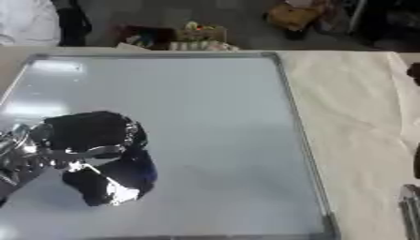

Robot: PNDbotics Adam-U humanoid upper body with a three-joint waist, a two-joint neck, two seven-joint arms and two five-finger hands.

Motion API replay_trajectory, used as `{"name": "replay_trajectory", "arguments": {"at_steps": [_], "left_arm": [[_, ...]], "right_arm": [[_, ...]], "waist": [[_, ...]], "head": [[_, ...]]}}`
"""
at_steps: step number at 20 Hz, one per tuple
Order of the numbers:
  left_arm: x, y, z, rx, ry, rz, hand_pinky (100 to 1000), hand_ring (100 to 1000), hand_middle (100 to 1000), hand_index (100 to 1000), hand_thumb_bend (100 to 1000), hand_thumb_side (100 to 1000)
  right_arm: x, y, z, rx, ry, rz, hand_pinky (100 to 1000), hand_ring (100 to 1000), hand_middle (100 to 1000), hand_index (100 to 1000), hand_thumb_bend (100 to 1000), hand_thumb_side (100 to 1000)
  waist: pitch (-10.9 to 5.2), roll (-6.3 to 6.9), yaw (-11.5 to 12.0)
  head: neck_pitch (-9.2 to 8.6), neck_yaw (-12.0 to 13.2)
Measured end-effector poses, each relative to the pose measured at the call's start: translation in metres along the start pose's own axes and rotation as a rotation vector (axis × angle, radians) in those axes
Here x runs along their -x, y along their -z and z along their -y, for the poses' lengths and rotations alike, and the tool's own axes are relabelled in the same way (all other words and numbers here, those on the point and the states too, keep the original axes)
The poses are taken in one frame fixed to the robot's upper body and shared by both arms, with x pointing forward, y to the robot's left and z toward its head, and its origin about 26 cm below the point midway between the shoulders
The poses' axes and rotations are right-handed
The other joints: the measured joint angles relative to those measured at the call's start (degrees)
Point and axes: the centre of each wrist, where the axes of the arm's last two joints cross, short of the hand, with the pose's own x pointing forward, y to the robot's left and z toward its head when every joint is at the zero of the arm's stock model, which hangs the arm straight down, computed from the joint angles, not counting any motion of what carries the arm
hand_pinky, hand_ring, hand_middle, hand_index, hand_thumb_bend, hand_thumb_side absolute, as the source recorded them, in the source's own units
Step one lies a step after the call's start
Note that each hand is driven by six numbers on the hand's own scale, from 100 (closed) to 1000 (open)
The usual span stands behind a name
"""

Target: Wipe the whiteboard clean with a brush.

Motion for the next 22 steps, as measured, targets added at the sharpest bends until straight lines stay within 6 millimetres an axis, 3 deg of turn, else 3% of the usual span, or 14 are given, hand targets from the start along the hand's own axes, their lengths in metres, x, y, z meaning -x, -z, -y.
{"name": "replay_trajectory", "arguments": {"at_steps": [7, 11, 14, 22], "left_arm": [[-0.004, 0.005, 0.007, 0.022, 0.015, 0.031, 500, 500, 320, 184, 277, 599], [-0.014, 0.007, 0.005, -0.008, 0.064, 0.100, 505, 509, 344, 184, 275, 610], [-0.013, 0.007, 0.006, -0.014, 0.088, 0.125, 537, 580, 522, 182, 308, 644], [-0.004, 0.008, 0.016, 0.027, 0.100, 0.133, 572, 634, 644, 165, 433, 720]], "right_arm": [[0.000, 0.000, 0.000, 0.003, 0.001, 0.001, 859, 784, 575, 855, 100, 1000], [0.000, 0.000, 0.000, 0.005, 0.000, 0.000, 859, 785, 575, 855, 100, 1000], [0.000, 0.000, 0.000, 0.007, 0.000, -0.002, 858, 784, 574, 854, 100, 1000], [0.000, 0.000, 0.000, 0.012, -0.001, -0.005, 858, 784, 573, 853, 100, 1000]], "waist": [[0.02, -0.15, -0.2], [0.02, -0.16, -0.2], [0.02, -0.18, -0.2], [0.02, -0.21, -0.2]], "head": [[0.00, 0.0], [-0.01, 0.0], [-0.01, 0.0], [-0.01, 0.0]]}}
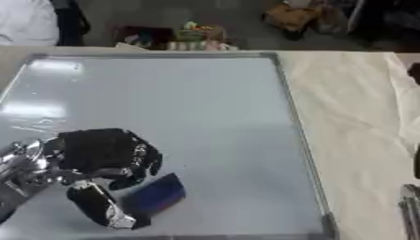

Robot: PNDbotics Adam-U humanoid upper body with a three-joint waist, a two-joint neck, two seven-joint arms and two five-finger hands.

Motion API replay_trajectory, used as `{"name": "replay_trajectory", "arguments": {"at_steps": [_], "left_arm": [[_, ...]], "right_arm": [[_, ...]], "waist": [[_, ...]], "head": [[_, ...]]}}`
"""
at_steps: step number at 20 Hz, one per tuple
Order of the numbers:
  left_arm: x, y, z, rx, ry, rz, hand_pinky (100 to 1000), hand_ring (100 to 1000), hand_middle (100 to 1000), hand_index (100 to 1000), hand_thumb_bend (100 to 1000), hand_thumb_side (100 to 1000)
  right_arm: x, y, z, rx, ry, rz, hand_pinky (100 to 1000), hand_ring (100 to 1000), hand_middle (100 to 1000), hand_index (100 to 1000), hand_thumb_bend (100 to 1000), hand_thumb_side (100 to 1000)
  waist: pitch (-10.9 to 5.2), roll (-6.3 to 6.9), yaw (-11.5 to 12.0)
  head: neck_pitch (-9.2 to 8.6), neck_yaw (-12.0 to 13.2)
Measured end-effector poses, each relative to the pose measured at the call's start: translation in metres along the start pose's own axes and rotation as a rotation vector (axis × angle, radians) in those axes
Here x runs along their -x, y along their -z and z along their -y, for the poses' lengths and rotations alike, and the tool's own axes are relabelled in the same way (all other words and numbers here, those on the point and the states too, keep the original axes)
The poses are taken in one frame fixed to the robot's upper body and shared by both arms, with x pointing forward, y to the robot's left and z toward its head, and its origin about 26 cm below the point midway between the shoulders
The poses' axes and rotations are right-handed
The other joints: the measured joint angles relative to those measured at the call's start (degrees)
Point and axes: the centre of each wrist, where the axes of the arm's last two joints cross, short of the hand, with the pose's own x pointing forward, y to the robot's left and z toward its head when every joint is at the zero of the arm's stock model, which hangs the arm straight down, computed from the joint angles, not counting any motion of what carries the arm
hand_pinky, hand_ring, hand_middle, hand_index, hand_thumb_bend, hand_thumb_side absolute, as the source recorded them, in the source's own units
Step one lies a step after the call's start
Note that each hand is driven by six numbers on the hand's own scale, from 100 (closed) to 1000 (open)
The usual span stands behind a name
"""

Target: Wipe the whiteboard clean with a brush.

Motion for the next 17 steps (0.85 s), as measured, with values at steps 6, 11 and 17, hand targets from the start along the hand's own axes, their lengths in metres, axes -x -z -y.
{"name": "replay_trajectory", "arguments": {"at_steps": [6, 11, 17], "left_arm": [[0.002, 0.002, 0.005, 0.046, 0.005, -0.003, 575, 618, 641, 165, 408, 720], [0.001, 0.000, 0.002, 0.027, 0.005, -0.015, 580, 618, 637, 170, 376, 699], [-0.006, -0.016, -0.019, -0.125, 0.009, -0.043, 591, 599, 594, 204, 266, 696]], "right_arm": [[0.000, 0.000, 0.000, 0.003, 0.000, 0.001, 858, 783, 571, 853, 100, 1000], [0.000, 0.000, 0.000, 0.005, 0.000, -0.001, 858, 783, 571, 852, 100, 1000], [0.000, 0.000, 0.000, 0.008, -0.001, -0.002, 857, 781, 572, 852, 100, 1000]], "waist": [[0.06, -0.12, -0.1], [0.06, -0.16, 0.1], [-0.02, -0.19, 0.8]], "head": [[0.00, 0.0], [0.00, 0.0], [0.01, 0.0]]}}
